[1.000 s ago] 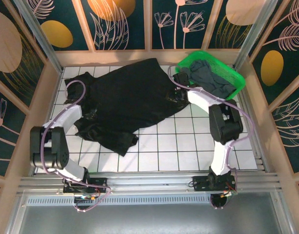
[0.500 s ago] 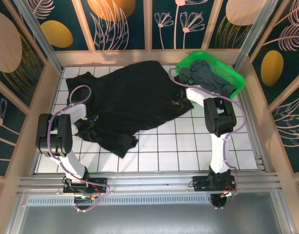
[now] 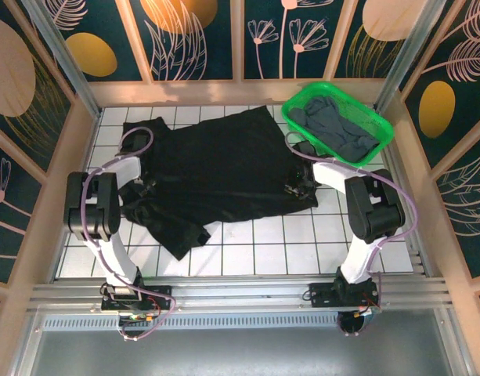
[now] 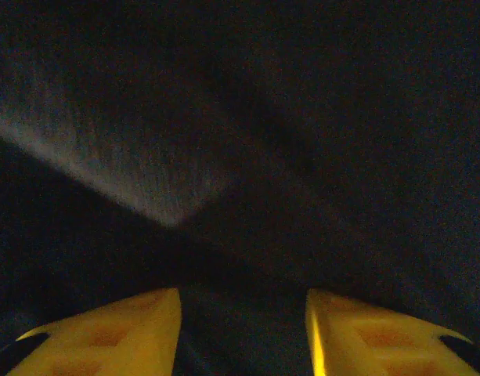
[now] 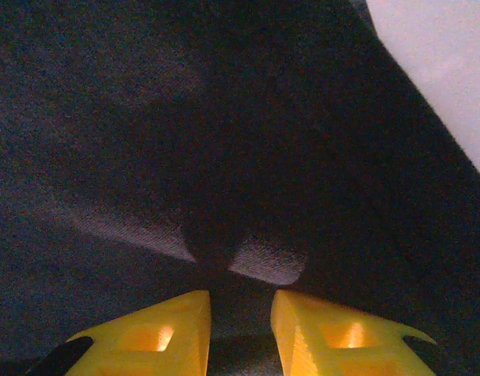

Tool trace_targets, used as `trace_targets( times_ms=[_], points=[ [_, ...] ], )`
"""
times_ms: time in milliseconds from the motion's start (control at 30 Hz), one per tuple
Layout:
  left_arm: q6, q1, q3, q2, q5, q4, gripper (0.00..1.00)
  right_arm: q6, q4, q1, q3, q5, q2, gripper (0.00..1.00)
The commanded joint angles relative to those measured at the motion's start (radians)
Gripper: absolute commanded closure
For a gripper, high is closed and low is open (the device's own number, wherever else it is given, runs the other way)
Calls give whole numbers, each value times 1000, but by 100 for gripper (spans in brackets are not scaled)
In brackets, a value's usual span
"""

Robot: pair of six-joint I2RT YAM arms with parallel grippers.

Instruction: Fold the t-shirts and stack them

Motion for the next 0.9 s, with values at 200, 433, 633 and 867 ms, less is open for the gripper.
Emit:
trace_targets(
  times_ms=[200, 433, 633, 867],
  points=[
    [246, 18, 200, 66, -168, -37, 44, 5, -138, -13, 133, -56, 105, 67],
    [49, -10, -6, -227, -39, -155, 44, -72, -153, -13, 186, -17, 5, 55],
    [-166, -145, -306, -459, 76, -264, 48, -107, -124, -11, 141, -22, -83, 53],
    [-286, -152, -512, -559, 208, -194, 49, -135, -66, -10, 66, -58, -113, 53]
  ],
)
